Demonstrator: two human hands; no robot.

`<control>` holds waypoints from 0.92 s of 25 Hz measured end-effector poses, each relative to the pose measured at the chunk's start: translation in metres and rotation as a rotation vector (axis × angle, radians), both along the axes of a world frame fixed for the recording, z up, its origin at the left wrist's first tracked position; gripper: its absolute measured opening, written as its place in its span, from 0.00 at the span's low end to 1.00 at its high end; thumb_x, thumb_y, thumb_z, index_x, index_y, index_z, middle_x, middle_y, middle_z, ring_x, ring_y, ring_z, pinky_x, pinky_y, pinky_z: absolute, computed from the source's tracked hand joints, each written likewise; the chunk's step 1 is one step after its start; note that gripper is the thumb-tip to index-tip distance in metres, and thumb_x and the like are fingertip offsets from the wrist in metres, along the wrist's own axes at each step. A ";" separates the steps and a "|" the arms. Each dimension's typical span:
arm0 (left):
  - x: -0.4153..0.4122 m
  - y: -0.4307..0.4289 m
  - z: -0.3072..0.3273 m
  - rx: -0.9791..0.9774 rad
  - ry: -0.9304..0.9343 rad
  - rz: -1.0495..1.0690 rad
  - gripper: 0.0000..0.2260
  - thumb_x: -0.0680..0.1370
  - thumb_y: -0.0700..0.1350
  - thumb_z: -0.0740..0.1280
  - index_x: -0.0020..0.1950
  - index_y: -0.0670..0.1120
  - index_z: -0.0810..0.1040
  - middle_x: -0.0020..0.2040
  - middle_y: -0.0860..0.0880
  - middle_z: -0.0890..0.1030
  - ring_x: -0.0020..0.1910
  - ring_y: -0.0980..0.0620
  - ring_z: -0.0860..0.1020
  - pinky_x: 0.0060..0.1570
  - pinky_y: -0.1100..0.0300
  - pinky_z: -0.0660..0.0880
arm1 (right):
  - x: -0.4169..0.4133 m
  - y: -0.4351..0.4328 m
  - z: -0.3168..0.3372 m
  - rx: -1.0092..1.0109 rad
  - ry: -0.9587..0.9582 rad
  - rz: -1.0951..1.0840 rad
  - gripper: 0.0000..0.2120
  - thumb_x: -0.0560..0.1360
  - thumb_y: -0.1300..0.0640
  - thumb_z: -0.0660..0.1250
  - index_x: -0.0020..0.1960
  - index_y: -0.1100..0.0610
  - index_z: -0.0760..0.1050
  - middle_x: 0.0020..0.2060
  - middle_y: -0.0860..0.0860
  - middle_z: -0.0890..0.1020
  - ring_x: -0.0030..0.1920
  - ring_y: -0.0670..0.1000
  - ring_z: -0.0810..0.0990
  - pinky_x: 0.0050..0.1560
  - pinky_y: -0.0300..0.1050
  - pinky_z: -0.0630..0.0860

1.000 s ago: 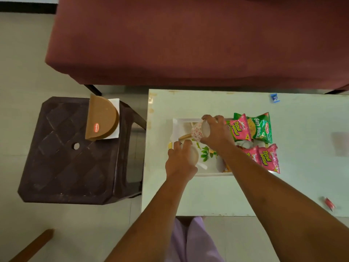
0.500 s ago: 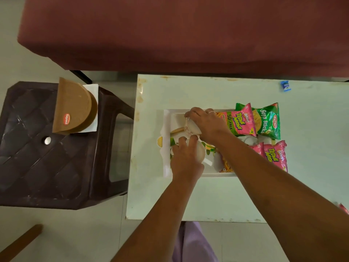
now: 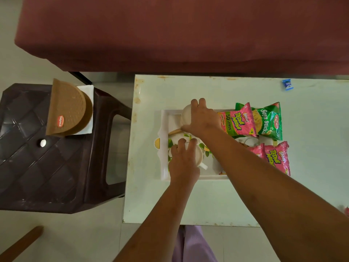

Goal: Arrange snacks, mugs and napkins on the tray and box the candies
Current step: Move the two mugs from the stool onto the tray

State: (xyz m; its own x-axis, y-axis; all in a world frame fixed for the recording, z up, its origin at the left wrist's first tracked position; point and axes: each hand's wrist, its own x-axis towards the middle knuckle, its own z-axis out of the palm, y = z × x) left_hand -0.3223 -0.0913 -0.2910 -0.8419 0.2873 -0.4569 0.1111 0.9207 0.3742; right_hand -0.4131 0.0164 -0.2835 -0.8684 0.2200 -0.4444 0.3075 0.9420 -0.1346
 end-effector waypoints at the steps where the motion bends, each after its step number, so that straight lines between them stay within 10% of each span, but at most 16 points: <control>1: 0.000 -0.001 -0.001 -0.005 0.017 -0.013 0.35 0.68 0.40 0.72 0.69 0.56 0.59 0.68 0.49 0.63 0.64 0.47 0.65 0.42 0.56 0.75 | -0.001 -0.006 -0.001 -0.001 -0.007 -0.041 0.40 0.64 0.38 0.73 0.65 0.58 0.60 0.58 0.55 0.67 0.50 0.61 0.78 0.33 0.47 0.69; 8: 0.003 -0.004 -0.001 0.014 0.055 -0.020 0.34 0.70 0.39 0.71 0.70 0.56 0.60 0.69 0.49 0.63 0.65 0.47 0.64 0.43 0.56 0.76 | 0.001 -0.003 0.001 -0.026 0.015 -0.028 0.42 0.65 0.33 0.69 0.67 0.57 0.60 0.60 0.56 0.68 0.52 0.61 0.79 0.35 0.47 0.69; 17: 0.004 -0.006 0.007 0.035 0.012 -0.096 0.36 0.67 0.36 0.71 0.69 0.58 0.62 0.71 0.50 0.61 0.66 0.46 0.63 0.41 0.55 0.76 | -0.007 0.025 0.007 -0.169 -0.102 0.302 0.40 0.65 0.54 0.76 0.71 0.49 0.60 0.69 0.53 0.65 0.62 0.62 0.72 0.62 0.55 0.72; 23: 0.008 -0.005 0.008 0.036 0.015 -0.060 0.35 0.69 0.35 0.69 0.70 0.59 0.61 0.71 0.49 0.59 0.67 0.46 0.62 0.44 0.55 0.76 | -0.009 0.025 0.011 -0.188 -0.133 0.570 0.39 0.65 0.69 0.73 0.69 0.46 0.64 0.71 0.49 0.63 0.66 0.60 0.65 0.61 0.53 0.71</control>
